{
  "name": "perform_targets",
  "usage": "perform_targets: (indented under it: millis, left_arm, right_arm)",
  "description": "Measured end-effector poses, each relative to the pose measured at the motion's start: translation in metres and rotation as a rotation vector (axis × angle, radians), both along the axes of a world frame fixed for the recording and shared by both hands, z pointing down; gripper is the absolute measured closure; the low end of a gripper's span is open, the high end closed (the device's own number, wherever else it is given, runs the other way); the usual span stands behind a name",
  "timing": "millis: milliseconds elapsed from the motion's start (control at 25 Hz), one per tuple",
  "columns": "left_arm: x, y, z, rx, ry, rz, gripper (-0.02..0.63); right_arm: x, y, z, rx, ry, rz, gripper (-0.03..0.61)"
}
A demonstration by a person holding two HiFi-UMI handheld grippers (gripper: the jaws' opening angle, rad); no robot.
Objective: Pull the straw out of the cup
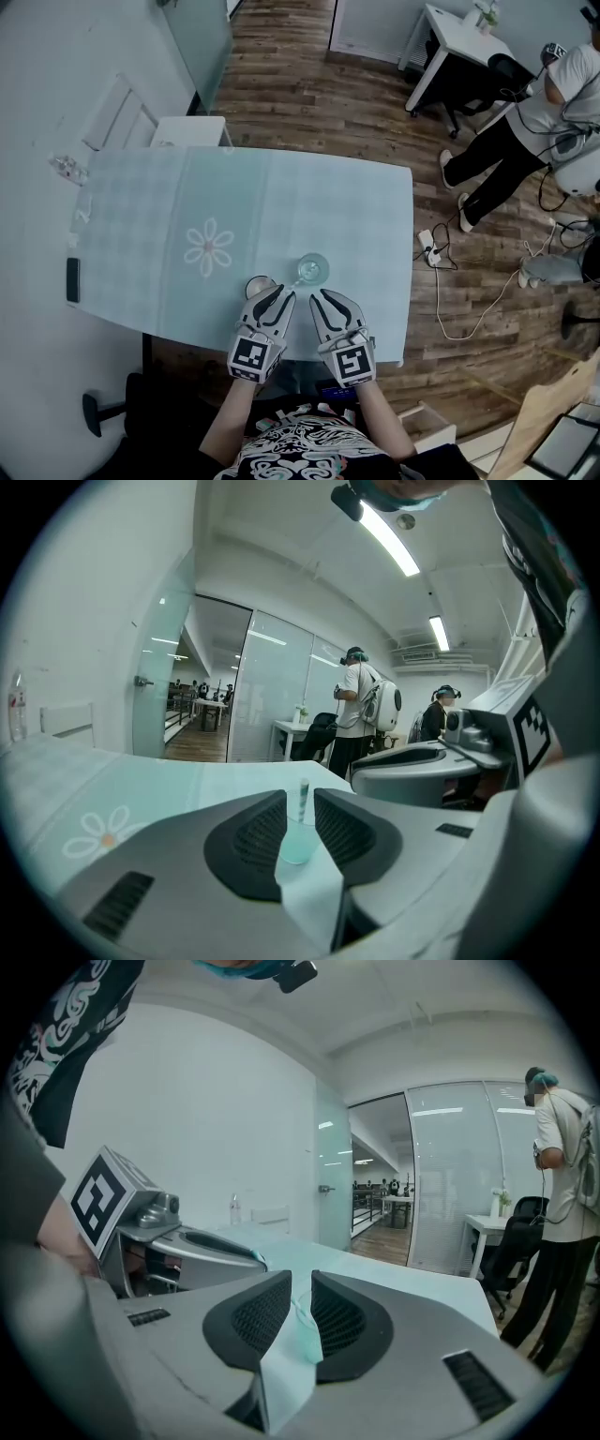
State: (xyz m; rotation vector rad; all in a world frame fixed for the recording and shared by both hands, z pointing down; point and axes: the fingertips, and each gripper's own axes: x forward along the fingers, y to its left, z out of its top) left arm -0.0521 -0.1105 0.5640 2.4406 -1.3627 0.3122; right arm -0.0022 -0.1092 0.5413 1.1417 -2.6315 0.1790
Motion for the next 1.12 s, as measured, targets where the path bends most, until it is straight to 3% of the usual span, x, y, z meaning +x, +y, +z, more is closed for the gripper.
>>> perform_targets:
  millis: [560,680,960,1120]
  left_arm:
    - [0.010,-0.008,-0.006,0.031,-0.011,0.022,0.503]
    - [0.008,-0.010,-0.009,0.073,-0.028,0.025,0.550]
    - [0.012,-0.011,-0.006,0.031,-0.013,0.041,0.554]
    - [0.011,-0.010,-0.004,0.054,-0.019,0.050,0.554]
  right_arm:
    - [-0.012,-0.009,0.029,-0.024,0.075,-0.067,0.523]
    - [-0.015,-0.011,0.033,-0.027,0.085,-0.081,0.522]
    - [-0.014,-0.012,0.042,-0.038,0.084,-0.097,0.522]
    - [-0.015,-0.014,0.038,-0.043,0.077,-0.093,0.522]
